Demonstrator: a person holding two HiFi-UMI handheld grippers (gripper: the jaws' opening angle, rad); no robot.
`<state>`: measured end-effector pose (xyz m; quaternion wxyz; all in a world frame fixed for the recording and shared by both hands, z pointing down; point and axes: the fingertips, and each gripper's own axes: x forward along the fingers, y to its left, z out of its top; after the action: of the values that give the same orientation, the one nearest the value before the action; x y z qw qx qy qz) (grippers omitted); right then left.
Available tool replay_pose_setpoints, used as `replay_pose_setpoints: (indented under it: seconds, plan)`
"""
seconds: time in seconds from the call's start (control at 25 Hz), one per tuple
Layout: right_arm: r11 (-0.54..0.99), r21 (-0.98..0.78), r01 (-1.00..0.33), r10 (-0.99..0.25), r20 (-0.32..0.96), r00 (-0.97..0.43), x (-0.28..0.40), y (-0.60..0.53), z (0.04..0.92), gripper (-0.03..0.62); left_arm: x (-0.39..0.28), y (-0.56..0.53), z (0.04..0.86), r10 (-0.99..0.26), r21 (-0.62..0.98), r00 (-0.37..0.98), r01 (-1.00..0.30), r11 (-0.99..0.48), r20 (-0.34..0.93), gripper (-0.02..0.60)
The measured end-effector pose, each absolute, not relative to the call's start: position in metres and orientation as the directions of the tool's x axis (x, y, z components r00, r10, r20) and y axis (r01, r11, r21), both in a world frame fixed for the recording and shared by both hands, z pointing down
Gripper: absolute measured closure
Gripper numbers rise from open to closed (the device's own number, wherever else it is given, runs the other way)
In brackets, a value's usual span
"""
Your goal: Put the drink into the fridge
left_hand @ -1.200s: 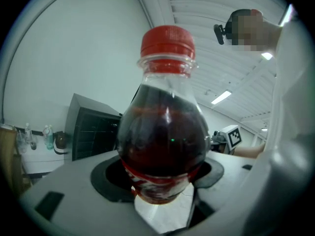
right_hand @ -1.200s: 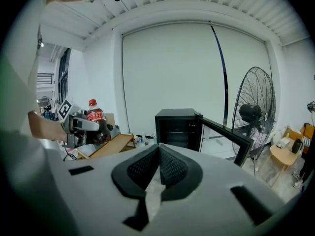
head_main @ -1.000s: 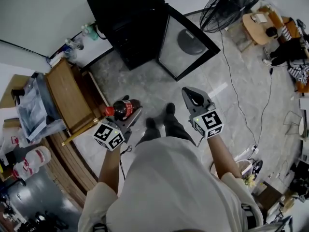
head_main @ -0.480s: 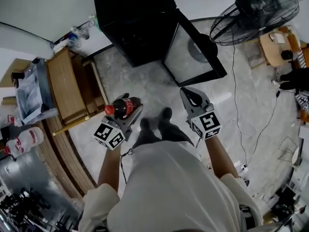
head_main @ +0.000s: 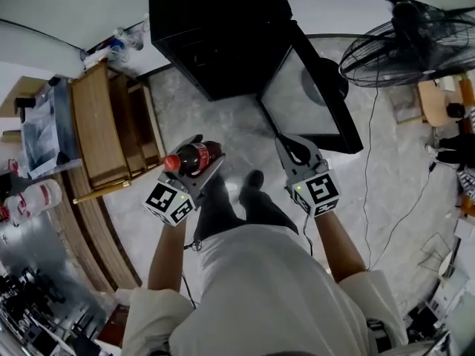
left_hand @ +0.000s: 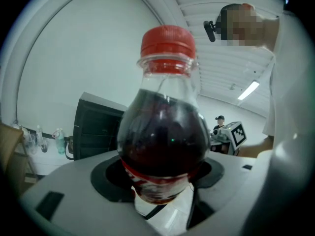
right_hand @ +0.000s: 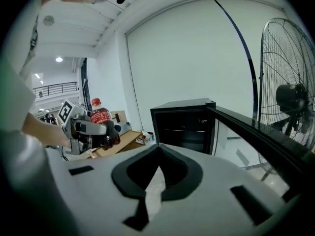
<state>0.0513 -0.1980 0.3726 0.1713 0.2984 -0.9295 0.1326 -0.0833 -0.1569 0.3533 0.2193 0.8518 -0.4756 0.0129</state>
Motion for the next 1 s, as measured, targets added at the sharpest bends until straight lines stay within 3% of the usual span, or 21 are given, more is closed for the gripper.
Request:
replay_pose_setpoints:
  seconds: [1.0]
  plan:
    - [0.771,-0.071,-0.633,-0.592,0.288,-0.753,-0.027,-0.351,0.579,0.595,-0.132,-0.313,0.566,-0.742,0.280,0.645,-0.757,-0.590,0.180,0.287]
